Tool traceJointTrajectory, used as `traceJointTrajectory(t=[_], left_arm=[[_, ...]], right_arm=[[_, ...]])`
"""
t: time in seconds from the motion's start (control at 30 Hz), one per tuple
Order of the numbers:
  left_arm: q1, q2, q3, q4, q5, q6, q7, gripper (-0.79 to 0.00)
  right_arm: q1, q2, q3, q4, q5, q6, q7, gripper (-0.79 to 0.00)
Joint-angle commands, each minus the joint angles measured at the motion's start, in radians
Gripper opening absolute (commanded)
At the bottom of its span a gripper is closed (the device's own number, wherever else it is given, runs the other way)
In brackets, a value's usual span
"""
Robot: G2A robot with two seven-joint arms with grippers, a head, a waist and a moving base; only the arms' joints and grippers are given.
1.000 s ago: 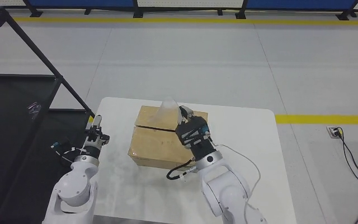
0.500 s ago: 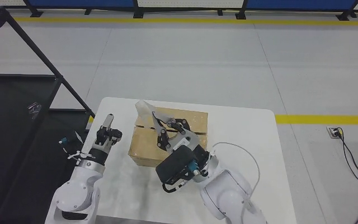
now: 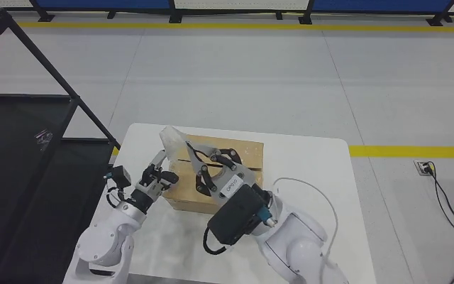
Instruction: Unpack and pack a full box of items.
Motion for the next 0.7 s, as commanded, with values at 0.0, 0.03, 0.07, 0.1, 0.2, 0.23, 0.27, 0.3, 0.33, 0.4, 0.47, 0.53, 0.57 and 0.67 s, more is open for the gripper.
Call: traceJointTrajectory(t=[0.0,0.03,0.07,0.1,0.2,0.23,0.27,0.3,0.33,0.4,0.47,0.53,0.57,0.67], left_arm=[[-0.001,0.005,-0.027,0.006,-0.091,0.016,-0.111,0.0],[-0.003,0.01,-0.048,0.013,-0.12,0.024,-0.162,0.0],[-0.004,0.011,-0.055,0.016,-0.127,0.026,-0.178,0.0],[-0.004,0.011,-0.055,0.016,-0.127,0.026,-0.178,0.0],[-0.004,0.011,-0.055,0.016,-0.127,0.026,-0.178,0.0],[-0.004,0.011,-0.055,0.016,-0.127,0.026,-0.178,0.0],[-0.004,0.011,-0.055,0.016,-0.127,0.026,-0.178,0.0],[-0.004,0.011,-0.055,0.016,-0.127,0.026,-0.178,0.0],[-0.004,0.011,-0.055,0.016,-0.127,0.026,-0.178,0.0],[0.0,0.009,-0.051,0.021,-0.158,0.035,-0.157,0.0],[-0.004,0.008,-0.041,0.021,-0.197,0.047,-0.157,0.0],[-0.006,0.009,-0.039,0.027,-0.226,0.057,-0.169,0.0],[-0.006,0.01,-0.04,0.033,-0.248,0.067,-0.178,0.0],[-0.012,0.012,-0.045,0.057,-0.316,0.125,-0.2,0.0]], right_arm=[[0.012,0.004,0.017,0.012,0.087,-0.102,0.006,-0.785],[0.015,0.005,0.03,0.015,0.116,-0.125,0.02,-0.785],[0.015,0.005,0.03,0.015,0.116,-0.125,0.02,-0.785],[0.015,0.005,0.03,0.015,0.116,-0.125,0.02,-0.785],[0.015,0.005,0.03,0.015,0.116,-0.125,0.02,-0.785],[0.015,0.005,0.03,0.015,0.116,-0.125,0.02,-0.785],[0.015,0.005,0.03,0.015,0.116,-0.125,0.02,-0.785],[0.015,0.005,0.03,0.015,0.116,-0.125,0.02,-0.785],[0.007,0.005,0.028,0.012,0.123,-0.121,0.014,-0.785],[0.004,0.007,0.026,0.016,0.127,-0.136,0.005,-0.785],[0.009,0.008,0.028,0.022,0.125,-0.151,-0.016,-0.785],[0.01,0.01,0.031,0.03,0.12,-0.16,-0.034,-0.785],[0.011,0.011,0.033,0.031,0.118,-0.165,-0.043,-0.785],[0.009,0.013,0.039,0.039,0.111,-0.171,-0.074,-0.785]])
